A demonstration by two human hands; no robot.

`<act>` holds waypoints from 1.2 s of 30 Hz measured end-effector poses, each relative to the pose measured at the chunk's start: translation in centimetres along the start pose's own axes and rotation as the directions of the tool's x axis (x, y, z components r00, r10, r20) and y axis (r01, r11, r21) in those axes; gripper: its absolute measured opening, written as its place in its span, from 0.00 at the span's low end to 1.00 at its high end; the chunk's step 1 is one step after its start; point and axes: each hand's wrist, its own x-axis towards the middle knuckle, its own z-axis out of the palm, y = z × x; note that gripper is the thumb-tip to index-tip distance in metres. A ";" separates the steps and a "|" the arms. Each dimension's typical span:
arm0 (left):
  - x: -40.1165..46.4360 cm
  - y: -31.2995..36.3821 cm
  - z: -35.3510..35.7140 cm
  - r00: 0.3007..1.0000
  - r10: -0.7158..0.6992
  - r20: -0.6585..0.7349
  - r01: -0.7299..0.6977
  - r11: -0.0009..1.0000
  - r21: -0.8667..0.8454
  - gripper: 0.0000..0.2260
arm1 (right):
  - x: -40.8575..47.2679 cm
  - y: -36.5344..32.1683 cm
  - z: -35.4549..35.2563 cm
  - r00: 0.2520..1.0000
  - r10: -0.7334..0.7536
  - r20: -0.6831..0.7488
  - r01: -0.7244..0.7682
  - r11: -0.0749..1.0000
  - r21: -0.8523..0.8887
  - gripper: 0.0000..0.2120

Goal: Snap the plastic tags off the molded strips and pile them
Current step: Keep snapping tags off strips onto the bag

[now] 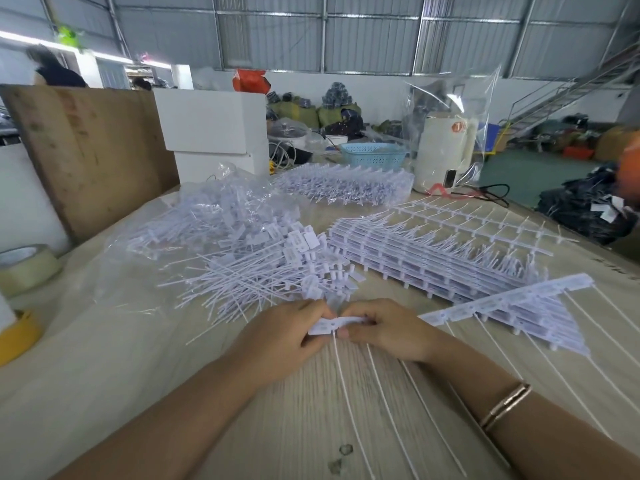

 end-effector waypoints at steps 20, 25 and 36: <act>0.3 -0.9 -0.1 0.996 -0.083 -0.027 0.074 0.966 -0.247 0.05 | 0.1 0.4 0.5 0.987 -0.119 -0.110 0.131 0.986 0.105 0.03; 0.0 -1.2 -1.4 0.994 0.037 -0.099 -0.052 0.987 -0.149 0.11 | -0.2 0.0 -0.4 0.976 -0.134 -0.175 0.154 0.982 0.108 0.05; -0.2 -1.3 -1.8 0.989 0.142 -0.029 -0.142 0.990 0.018 0.18 | -0.9 -1.2 0.7 0.972 -0.210 -0.108 0.216 0.975 0.054 0.18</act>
